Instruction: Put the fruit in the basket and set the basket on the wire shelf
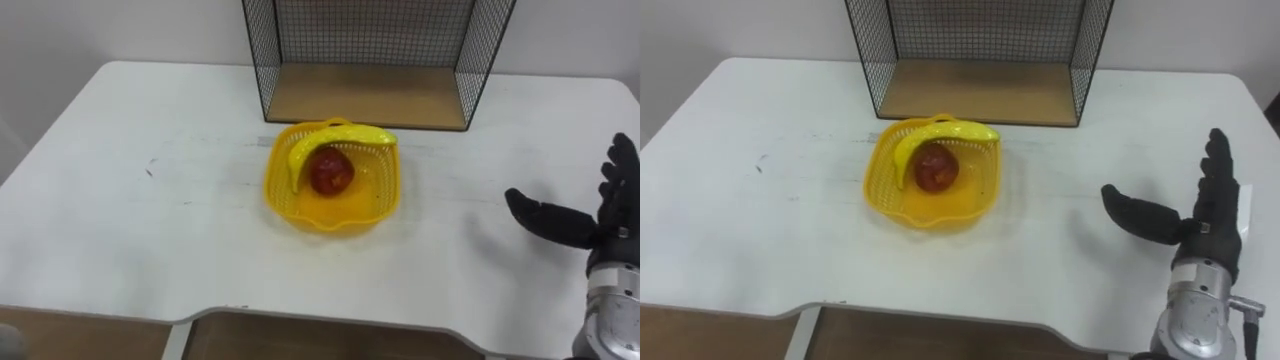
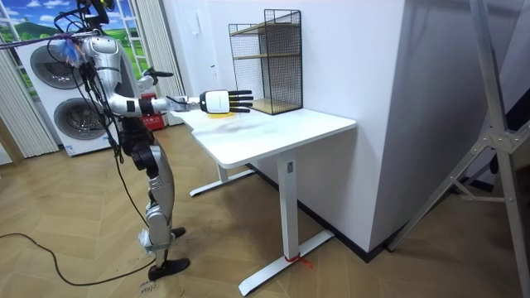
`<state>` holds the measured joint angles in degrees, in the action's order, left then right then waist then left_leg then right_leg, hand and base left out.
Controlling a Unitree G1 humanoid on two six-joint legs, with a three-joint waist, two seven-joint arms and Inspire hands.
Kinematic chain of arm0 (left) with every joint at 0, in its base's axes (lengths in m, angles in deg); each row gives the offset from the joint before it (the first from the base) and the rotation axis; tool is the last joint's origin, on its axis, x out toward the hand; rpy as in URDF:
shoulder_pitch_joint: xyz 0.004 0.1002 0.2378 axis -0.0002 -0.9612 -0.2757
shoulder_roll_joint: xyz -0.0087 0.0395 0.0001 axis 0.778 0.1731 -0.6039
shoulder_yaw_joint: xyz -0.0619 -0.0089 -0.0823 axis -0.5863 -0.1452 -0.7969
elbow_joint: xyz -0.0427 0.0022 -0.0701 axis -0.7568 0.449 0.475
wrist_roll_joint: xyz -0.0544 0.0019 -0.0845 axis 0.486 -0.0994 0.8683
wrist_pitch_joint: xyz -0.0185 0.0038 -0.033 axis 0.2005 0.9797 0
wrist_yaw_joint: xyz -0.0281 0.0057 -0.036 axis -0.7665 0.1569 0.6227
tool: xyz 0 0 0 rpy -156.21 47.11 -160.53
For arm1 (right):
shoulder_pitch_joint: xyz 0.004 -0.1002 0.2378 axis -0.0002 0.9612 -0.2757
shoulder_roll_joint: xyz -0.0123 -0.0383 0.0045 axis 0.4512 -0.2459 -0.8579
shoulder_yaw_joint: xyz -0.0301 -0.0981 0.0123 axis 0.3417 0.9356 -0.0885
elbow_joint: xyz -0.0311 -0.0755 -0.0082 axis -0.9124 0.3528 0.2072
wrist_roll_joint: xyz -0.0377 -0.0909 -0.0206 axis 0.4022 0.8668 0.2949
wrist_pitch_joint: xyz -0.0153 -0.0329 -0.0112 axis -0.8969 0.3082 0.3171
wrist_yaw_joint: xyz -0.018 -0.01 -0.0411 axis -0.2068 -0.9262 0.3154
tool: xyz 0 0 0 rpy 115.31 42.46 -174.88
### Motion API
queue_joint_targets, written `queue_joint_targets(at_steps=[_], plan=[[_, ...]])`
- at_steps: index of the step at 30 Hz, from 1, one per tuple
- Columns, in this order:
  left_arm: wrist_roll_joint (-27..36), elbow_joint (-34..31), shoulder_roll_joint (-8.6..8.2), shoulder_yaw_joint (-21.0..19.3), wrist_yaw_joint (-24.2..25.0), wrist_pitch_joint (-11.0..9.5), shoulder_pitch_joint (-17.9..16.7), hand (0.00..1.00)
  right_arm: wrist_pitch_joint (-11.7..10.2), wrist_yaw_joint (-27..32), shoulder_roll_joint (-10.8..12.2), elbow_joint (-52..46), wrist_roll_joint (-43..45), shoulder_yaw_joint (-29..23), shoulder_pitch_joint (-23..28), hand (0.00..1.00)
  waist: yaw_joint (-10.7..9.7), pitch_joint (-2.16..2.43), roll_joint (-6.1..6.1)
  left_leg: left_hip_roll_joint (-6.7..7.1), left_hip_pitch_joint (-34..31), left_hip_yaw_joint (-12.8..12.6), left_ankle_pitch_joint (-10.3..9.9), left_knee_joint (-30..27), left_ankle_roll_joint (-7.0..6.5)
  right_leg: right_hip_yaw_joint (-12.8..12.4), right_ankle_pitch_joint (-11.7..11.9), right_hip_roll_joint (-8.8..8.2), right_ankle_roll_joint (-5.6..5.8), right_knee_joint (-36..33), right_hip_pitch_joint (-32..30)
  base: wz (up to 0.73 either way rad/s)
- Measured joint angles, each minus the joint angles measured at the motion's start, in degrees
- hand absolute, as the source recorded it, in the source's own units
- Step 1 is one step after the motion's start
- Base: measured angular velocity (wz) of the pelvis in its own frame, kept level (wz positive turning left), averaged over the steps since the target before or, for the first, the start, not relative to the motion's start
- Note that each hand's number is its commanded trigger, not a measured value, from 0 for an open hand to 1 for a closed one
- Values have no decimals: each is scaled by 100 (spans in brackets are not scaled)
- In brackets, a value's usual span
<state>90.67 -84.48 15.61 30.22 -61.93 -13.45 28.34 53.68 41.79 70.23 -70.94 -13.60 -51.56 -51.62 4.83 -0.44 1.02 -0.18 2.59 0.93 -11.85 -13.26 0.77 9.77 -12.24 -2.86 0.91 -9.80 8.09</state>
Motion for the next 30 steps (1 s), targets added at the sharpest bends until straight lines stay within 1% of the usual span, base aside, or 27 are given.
queue_joint_targets(at_steps=[2, 3, 5, 7, 9, 11, 13, 15, 17, 19, 21, 24, 26, 30], plan=[[0, -5, 0, 238, 352, 0, 36, 0, -23, -207, 0, 0, -374, 93, -40, 0, -18, -11, -22, -3, 3, -31, 0, 1, 0, -28, 2, -2, 0, -3, -13, -8], [7, -5, 0, 298, 434, 0, 57, 0, -23, -271, 0, 0, -492, 101, -40, 0, -22, -15, -33, -3, 4, -32, 0, 0, 0, -29, 2, -3, 0, -3, -13, 0], [121, 12, -1, 541, 748, 0, 111, 0, -23, -512, 12, 0, -921, 112, -40, 0, -45, -12, -74, -2, 16, -33, 0, 1, 0, -33, 6, -4, 2, -2, 7, 0], [249, 12, -2, 730, 995, 1, 110, 0, -24, -647, 28, 0, -1117, 131, -40, 0, -59, -11, -86, -3, 16, -33, 0, -13, -1, -28, 9, -3, 1, -2, 20, 0], [375, 14, -17, 935, 1257, 4, 109, 0, -30, -762, 76, 18, -1151, 178, -48, 0, -105, -11, -89, -3, 20, -34, 0, -13, -1, -25, 11, -5, 1, -2, 22, 0], [443, 35, -83, 1147, 1670, 9, 109, 0, -35, -907, 171, 123, -1129, 340, -122, 0, -148, -14, -87, -8, 33, -48, 1, -14, -1, -32, 11, -5, 0, -9, 26, 0], [448, 65, -103, 1314, 1966, 10, 110, 0, -35, -1040, 278, 122, -1192, 398, -130, 0, -166, -17, -86, -8, 52, -61, 1, -13, -2, -48, 11, -4, 0, -17, 38, -4], [452, 88, -112, 1507, 2211, 17, 112, 0, -35, -1069, 298, 122, -1405, 511, -171, 0, -184, -20, -90, -10, 54, -81, 1, -13, -2, -74, 11, -5, 0, -31, 27, -6], [453, 120, -126, 1690, 2532, 58, 113, 0, -35, -1176, 348, 122, -1596, 590, -283, 0, -191, -38, -92, -30, 69, -169, 1, -11, -2, -160, 11, -1, 1, -86, -17, -16], [453, 143, -158, 1708, 2737, 66, 113, 0, -35, -1217, 357, 122, -1596, 632, -376, 0, -216, -50, -108, -34, 33, -192, 1, -5, -2, -170, 11, 0, 1, -99, -39, -8], [465, 143, -187, 1708, 2855, 68, 113, 0, -37, -1245, 356, 122, -1595, 652, -429, 0, -286, -40, -140, -39, 12, -207, 0, -8, -3, -179, 15, 3, 2, -106, -89, -2], [589, 186, -268, 1721, 2982, 100, 114, 0, -37, -1238, 358, 124, -1592, 699, -441, 0, -295, -39, -145, -40, 8, -235, 0, 0, -4, -196, 32, 0, 8, -105, -121, -5], [653, 305, -338, 1757, 3049, 165, 122, 0, -37, -1217, 370, 124, -1561, 844, -440, 0, -311, -37, -157, -42, 17, -251, 2, 5, -5, -189, 32, 0, 8, -103, -122, 0], [686, 762, -378, 2002, 3154, 243, 269, 0, -43, -1221, 404, 232, -1600, 1069, -456, 0, -300, -37, -177, -42, 51, -259, 2, 1, -6, -189, 33, 0, 8, -88, -112, 0]])
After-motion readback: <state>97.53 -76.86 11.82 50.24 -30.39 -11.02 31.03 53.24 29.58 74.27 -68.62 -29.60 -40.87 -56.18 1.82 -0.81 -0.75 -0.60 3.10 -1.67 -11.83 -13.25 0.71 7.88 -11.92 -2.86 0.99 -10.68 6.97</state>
